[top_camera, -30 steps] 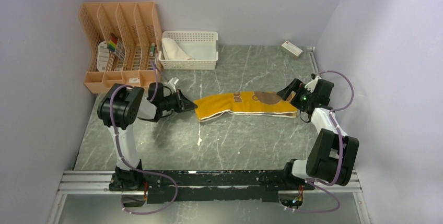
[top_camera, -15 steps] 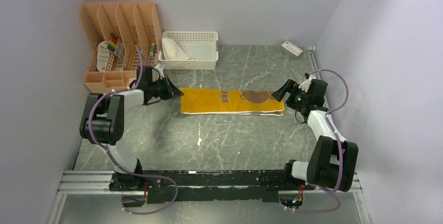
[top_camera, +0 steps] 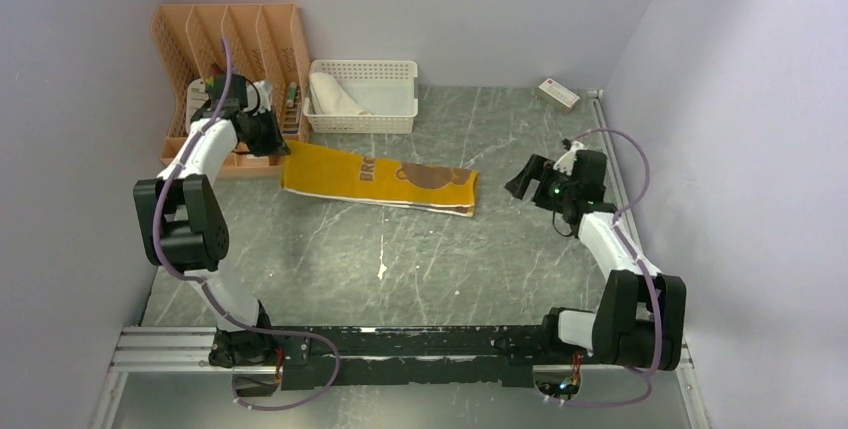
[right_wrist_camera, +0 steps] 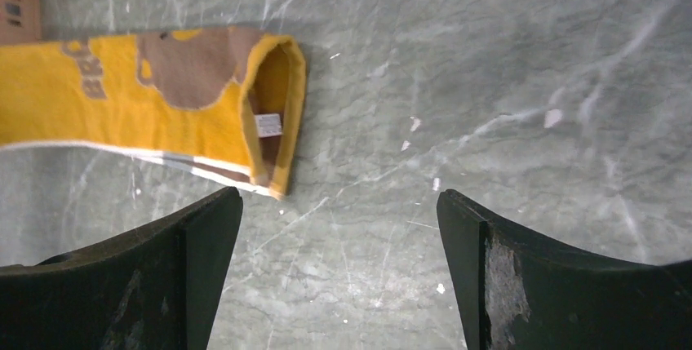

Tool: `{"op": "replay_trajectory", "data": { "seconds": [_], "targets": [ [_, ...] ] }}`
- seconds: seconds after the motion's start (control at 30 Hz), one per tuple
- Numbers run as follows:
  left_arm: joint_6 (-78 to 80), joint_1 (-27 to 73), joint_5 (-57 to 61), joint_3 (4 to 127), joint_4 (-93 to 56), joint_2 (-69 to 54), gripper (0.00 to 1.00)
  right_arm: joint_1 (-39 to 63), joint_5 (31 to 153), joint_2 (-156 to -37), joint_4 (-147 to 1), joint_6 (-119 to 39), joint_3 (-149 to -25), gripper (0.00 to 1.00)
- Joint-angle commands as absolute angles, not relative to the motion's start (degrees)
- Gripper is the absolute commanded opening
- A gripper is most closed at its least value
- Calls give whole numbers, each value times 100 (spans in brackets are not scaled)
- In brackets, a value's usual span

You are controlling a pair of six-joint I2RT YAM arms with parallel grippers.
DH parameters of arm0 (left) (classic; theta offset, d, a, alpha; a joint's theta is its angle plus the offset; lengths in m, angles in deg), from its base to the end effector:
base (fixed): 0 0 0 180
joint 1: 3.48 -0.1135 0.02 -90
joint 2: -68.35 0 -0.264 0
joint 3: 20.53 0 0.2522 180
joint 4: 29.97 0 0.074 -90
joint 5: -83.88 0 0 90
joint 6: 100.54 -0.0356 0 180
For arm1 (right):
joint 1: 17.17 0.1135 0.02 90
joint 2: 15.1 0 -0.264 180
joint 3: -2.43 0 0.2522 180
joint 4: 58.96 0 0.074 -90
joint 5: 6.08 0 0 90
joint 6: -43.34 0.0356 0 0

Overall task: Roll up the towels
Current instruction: Fold the towel at the center of the board.

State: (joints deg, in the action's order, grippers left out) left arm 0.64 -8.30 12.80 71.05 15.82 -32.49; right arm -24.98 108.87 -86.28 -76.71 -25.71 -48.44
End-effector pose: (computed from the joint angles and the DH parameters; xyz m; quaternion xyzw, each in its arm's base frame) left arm 0.3799 0.0204 0.2439 -0.0821 0.9386 -0.1730 0.2871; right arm 0.2547 -0.0198 0.2103 0.1264 0.8738 0.2418 0.4025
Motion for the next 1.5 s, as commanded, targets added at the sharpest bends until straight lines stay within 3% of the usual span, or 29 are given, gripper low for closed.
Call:
{"op": "replay_trajectory", "data": {
  "seconds": [0.0,0.17,0.47,0.57,0.77,0.83,1.2,1.47],
  "targets": [
    [-432,-832,523,7976,2748,-3532,7,-1628,10037,-8722,-8039,-2982,-5191,91],
    [-377,-838,650,8707,2994,-3747,7,-611,9561,-9076,-7871,-3058,-5691,90],
    [-324,-712,1101,8778,2873,-3734,7,16,10636,-10495,-7320,-3233,-6832,68],
    [-362,-562,1054,8987,2945,-3807,7,167,10714,-11019,-7159,-3222,-7066,52],
    [-402,-328,972,9655,3227,-4099,7,313,10654,-11645,-7059,-3063,-6910,11],
    [-395,-301,979,9874,3312,-4168,7,317,10598,-11565,-7013,-2998,-6609,3],
    [-138,871,458,11444,3942,-4770,7,308,10785,-11780,-6965,-2759,-6085,4],
    [197,1785,282,11477,3790,-5229,7,316,11404,-11367,-7288,-2828,-6333,6]
  ]
}}
